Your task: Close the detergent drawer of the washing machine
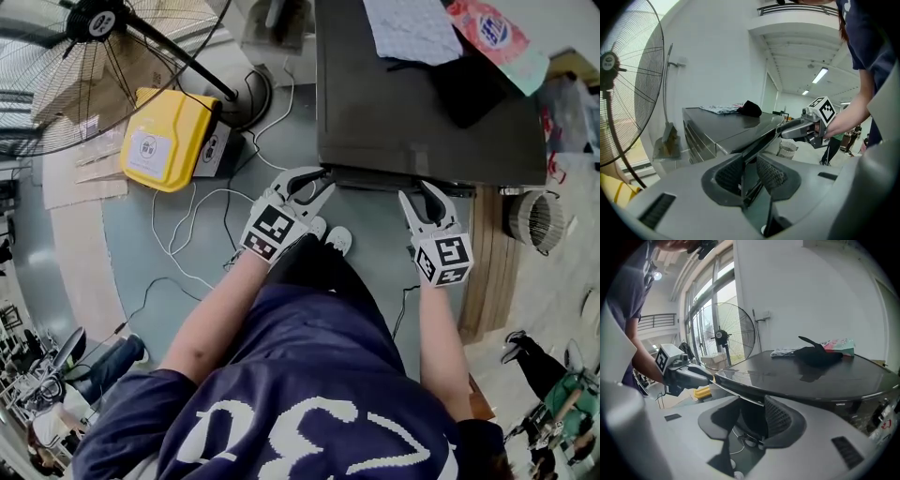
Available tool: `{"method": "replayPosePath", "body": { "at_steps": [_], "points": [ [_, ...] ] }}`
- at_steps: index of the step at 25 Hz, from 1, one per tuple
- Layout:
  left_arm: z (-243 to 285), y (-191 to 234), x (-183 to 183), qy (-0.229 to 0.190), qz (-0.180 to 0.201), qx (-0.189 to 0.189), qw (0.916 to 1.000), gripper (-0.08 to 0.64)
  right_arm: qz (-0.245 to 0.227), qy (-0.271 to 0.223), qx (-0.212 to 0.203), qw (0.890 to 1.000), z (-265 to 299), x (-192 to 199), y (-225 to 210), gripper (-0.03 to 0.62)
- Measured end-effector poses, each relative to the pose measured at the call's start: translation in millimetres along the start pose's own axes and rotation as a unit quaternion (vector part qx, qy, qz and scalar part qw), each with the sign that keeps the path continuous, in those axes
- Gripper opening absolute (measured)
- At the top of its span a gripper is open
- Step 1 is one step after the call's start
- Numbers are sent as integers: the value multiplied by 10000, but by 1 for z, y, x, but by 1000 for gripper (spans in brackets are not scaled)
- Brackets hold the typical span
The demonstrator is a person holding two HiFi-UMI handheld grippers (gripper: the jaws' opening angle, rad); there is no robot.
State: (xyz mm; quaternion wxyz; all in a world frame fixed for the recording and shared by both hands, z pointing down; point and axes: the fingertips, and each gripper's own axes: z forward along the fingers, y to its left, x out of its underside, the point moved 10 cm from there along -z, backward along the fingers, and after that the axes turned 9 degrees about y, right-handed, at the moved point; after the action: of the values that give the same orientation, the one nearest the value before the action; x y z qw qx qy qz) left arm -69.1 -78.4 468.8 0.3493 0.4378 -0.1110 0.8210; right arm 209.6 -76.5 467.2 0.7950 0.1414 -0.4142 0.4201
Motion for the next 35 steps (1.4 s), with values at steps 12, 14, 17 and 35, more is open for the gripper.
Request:
{"method": "replayPosePath", "body": {
  "at_steps": [12, 14, 17, 35],
  "points": [
    [0, 0, 1, -132, -123, -265, 9995, 109, 43, -149, 268, 9995, 2, 1, 2, 172],
    [-3, -2, 2, -119, -87, -374, 9992, 109, 85, -153, 218, 9996, 1, 3, 0, 173],
    [-9, -2, 3, -120, -99, -533, 9985, 91, -6, -65, 251, 9997, -5, 5, -3, 169],
    [2, -19, 5, 35, -132, -605, 9981, 18, 226, -32, 312, 9993, 0, 5, 15, 17]
  ]
}}
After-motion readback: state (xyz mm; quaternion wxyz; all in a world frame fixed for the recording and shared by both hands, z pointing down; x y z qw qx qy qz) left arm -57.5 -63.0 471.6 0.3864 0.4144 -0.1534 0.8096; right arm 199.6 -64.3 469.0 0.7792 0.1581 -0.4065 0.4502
